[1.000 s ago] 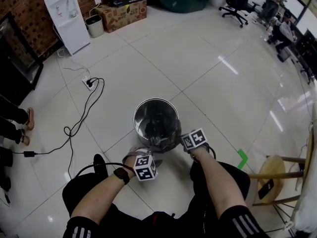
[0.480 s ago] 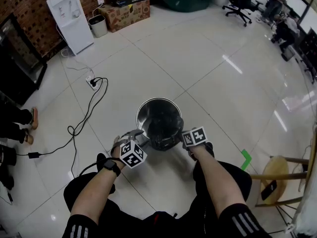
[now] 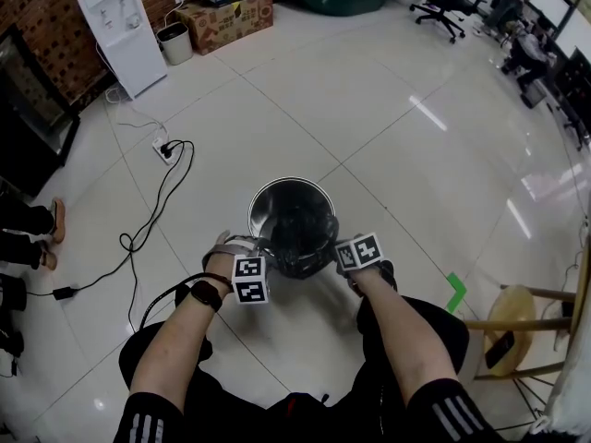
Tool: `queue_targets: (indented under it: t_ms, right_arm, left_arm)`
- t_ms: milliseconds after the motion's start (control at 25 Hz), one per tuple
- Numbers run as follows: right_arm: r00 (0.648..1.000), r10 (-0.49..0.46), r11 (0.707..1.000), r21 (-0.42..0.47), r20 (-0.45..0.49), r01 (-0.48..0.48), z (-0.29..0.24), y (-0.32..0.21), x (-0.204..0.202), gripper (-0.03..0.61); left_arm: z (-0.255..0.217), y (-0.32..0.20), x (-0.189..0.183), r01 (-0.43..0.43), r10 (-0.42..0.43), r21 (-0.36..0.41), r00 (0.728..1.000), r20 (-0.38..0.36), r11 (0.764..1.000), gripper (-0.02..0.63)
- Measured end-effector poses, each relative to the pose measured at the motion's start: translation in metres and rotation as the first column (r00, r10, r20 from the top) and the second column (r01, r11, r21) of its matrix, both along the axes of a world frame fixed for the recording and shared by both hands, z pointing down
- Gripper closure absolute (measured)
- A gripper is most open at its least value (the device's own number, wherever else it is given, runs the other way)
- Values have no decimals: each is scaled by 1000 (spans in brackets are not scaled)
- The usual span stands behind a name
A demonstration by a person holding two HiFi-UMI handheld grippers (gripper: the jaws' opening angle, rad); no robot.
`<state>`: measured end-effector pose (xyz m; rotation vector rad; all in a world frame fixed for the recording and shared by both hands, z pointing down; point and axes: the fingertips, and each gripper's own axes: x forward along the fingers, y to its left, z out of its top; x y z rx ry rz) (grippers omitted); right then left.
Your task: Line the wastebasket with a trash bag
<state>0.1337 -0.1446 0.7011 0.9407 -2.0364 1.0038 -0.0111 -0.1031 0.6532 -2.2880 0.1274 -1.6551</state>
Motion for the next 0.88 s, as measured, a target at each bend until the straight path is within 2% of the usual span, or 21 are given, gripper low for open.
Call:
queue_targets:
  t_ms: [80,160,200,280,520,760,880]
  right_arm:
    - [1000,3,1000,0,4,-3,0,1,-1,571]
    - [1000,1,1000,0,6,-1,0,1,-2,571]
    - [1000,-3,1000,1,5,3,-1,1,-3,571]
    - [1000,-11,1000,2,-1,11,-1,2,-3,571]
    - [999,-25,1000,-2,19,25,-11,9,-6,571]
    - [997,-63,998,10,48,63,-24,27,-15,569]
    - [997,-63,998,7,53,63,-25,38,-21,569]
  left_arm:
    - [7,0,3,-6,6,8,1000,22,1000,436]
    - [12,-1,6,-20,18,35,999,40,999,522]
    - [13,-2,6,-26,23,43,998,51,999,531]
    - [12,-1,7,-30,27,35,998,63,999,543]
    - [6,28,10,-56,60,-51,996,68,997,571]
    - [6,73,5,-45,54,-105,995,80,993,583]
    - [6,85,3,-21,30,-106,997,78,994,583]
